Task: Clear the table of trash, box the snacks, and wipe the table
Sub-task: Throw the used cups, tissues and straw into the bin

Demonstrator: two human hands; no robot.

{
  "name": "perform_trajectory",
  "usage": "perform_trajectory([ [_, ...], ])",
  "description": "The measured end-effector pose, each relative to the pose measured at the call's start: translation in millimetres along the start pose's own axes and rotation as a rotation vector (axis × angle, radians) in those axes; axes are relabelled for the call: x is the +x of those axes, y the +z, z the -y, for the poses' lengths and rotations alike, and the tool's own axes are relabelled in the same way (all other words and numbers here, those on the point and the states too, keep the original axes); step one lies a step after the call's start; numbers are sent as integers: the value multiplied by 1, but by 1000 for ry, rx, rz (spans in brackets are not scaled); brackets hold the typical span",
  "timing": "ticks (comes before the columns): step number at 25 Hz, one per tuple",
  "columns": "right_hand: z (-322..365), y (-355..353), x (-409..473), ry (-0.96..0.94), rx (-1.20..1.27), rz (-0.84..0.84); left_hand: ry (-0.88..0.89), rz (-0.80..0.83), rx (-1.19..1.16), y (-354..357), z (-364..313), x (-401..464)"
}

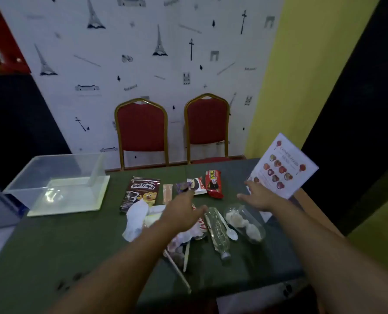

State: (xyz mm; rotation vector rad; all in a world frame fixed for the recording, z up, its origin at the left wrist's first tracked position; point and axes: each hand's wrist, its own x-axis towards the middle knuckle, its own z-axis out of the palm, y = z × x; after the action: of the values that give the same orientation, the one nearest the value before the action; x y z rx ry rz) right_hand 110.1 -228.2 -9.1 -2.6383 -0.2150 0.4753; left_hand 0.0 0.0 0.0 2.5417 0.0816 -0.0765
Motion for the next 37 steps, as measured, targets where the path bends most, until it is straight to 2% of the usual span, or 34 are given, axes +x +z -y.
perform_trajectory([
  [3,-35,23,1,48,89,34,-126,64,-179,58,-16,-4],
  [6,-73,48,4,96,80,78,-136,218,-175,114,-24,-1],
  [9,-104,66,10,117,114,64,-196,182,-105,154,-20,9],
  [11,-115,77,9,149,221,50,-251,177,-103,171,-17,13],
  [17,-123,96,12,164,568,167,-284,113,-131,209,-12,24],
  [20,-127,100,14,161,636,175,-303,24,-137,215,-13,25],
  [28,-112,84,13,105,767,212,-341,-30,-354,208,-20,15],
  [32,-71,75,13,-30,767,227,-315,-163,-497,188,-26,-3],
  [37,17,74,2,-239,850,291,-344,-409,-596,142,-14,-33],
])
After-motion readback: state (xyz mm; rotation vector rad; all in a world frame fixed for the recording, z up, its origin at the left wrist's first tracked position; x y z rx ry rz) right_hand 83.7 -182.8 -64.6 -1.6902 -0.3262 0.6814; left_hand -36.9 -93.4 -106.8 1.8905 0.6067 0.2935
